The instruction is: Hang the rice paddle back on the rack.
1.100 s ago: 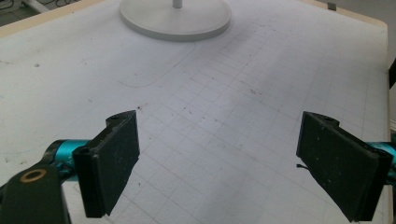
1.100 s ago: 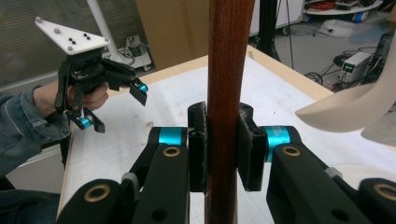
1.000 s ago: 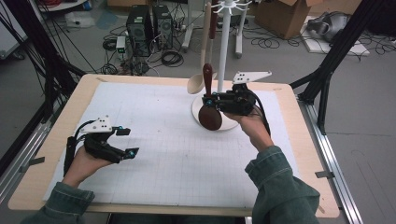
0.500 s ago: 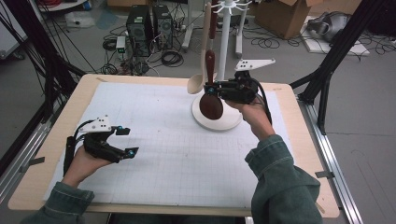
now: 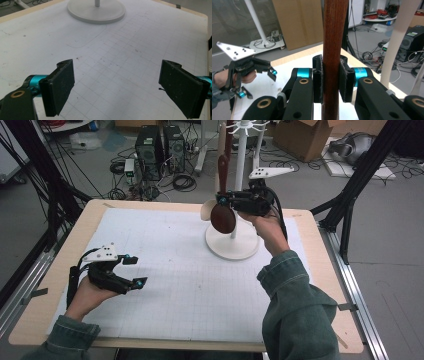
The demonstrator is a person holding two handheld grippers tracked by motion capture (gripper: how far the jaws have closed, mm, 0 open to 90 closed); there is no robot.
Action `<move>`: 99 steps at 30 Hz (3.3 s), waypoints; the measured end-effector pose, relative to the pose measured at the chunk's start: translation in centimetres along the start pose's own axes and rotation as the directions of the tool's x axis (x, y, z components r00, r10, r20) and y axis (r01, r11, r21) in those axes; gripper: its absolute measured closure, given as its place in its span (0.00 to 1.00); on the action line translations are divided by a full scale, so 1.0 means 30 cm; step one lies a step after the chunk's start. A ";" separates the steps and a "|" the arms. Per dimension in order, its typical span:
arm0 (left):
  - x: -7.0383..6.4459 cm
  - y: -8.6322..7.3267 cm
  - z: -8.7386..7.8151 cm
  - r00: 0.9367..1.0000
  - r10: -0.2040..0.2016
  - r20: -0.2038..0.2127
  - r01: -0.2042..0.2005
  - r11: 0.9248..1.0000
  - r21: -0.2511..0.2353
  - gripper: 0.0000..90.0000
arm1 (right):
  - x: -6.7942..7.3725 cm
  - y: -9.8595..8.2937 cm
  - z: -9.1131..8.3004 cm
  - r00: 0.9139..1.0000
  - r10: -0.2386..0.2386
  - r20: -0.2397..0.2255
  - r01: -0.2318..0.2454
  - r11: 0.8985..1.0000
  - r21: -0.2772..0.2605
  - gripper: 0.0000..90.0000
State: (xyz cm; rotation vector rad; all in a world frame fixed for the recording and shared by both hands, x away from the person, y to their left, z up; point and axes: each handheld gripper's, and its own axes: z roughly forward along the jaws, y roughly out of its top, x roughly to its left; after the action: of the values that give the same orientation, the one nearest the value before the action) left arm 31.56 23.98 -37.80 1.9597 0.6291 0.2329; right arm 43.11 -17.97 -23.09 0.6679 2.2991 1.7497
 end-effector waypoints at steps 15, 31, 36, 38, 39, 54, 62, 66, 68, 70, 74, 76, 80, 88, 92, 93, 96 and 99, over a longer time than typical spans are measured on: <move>0.007 -0.005 -0.004 1.000 -0.005 -0.001 0.005 1.000 0.005 0.15 | -0.008 0.102 -0.002 0.995 0.008 0.100 -0.005 1.000 -0.028 0.86; 0.007 -0.001 -0.010 1.000 0.000 -0.001 0.000 1.000 -0.004 0.15 | -0.022 0.150 0.001 0.981 0.025 0.191 -0.019 0.999 -0.032 0.86; 0.006 -0.001 -0.009 1.000 -0.003 0.002 0.003 1.000 -0.003 0.15 | -0.028 0.152 0.008 0.976 0.033 0.216 -0.027 0.999 -0.031 0.86; 0.006 -0.001 -0.009 1.000 -0.004 0.003 0.004 1.000 -0.003 0.15 | -0.031 0.153 0.010 0.974 0.040 0.224 -0.032 0.999 -0.039 0.86; 0.007 -0.001 -0.009 1.000 -0.001 0.003 0.001 1.000 -0.003 0.15 | -0.032 0.153 0.010 0.972 0.043 0.229 -0.035 0.999 -0.042 0.86; 0.009 0.006 -0.027 1.000 -0.004 0.010 0.004 1.000 -0.021 0.15 | -0.046 0.142 0.012 0.960 0.065 0.272 -0.054 0.997 -0.049 0.85; 0.014 0.000 -0.024 1.000 -0.011 0.003 0.011 1.000 -0.018 0.15 | -0.046 0.136 -0.003 0.959 0.069 0.276 -0.057 0.997 -0.051 0.81; 0.016 -0.002 -0.025 1.000 -0.009 0.000 0.009 1.000 -0.012 0.15 | -0.040 0.127 -0.011 0.960 0.058 0.275 -0.048 0.998 -0.042 0.76; 0.015 -0.003 -0.024 1.000 -0.015 0.001 0.015 1.000 -0.012 0.15 | -0.038 0.118 -0.018 0.958 0.061 0.279 -0.052 0.998 -0.040 0.71; 0.016 -0.004 -0.024 1.000 -0.016 0.003 0.016 1.000 -0.012 0.15 | -0.038 0.107 -0.029 0.958 0.066 0.278 -0.056 0.997 -0.044 0.68; 0.016 -0.003 -0.022 1.000 -0.015 0.007 0.015 1.000 -0.012 0.15 | -0.032 0.081 -0.057 0.958 0.074 0.279 -0.061 0.997 -0.055 0.62; 0.016 -0.002 -0.021 1.000 -0.015 0.008 0.016 1.000 -0.013 0.15 | -0.030 0.065 -0.068 0.958 0.082 0.276 -0.066 0.996 -0.064 0.58; 0.016 -0.003 -0.020 1.000 -0.013 0.010 0.013 1.000 -0.010 0.15 | -0.019 0.027 -0.087 0.956 0.104 0.276 -0.087 0.994 -0.073 0.49; 0.019 -0.010 -0.015 1.000 -0.022 0.006 0.022 1.000 -0.004 0.15 | -0.002 -0.066 -0.099 0.958 0.121 0.259 -0.109 0.992 -0.059 0.34; 0.017 -0.009 -0.009 1.000 -0.020 0.008 0.020 1.000 -0.001 0.15 | 0.004 -0.127 -0.102 0.958 0.136 0.253 -0.126 0.990 -0.057 0.31; 0.016 -0.010 -0.008 1.000 -0.021 0.011 0.021 1.000 0.000 0.15 | 0.006 -0.143 -0.103 0.958 0.139 0.251 -0.129 0.990 -0.056 0.31; 0.018 -0.012 -0.006 1.000 -0.022 0.008 0.022 1.000 0.002 0.15 | 0.015 -0.189 -0.102 0.956 0.150 0.251 -0.144 0.989 -0.042 0.28; 0.018 -0.013 -0.008 1.000 -0.021 0.007 0.021 1.000 0.004 0.15 | 0.024 -0.225 -0.101 0.956 0.151 0.250 -0.146 0.989 -0.039 0.27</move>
State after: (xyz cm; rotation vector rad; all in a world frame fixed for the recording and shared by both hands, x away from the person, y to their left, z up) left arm 31.81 24.58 -38.09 1.9561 0.6451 0.2118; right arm 39.62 -21.69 -28.51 1.0198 2.1043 1.6351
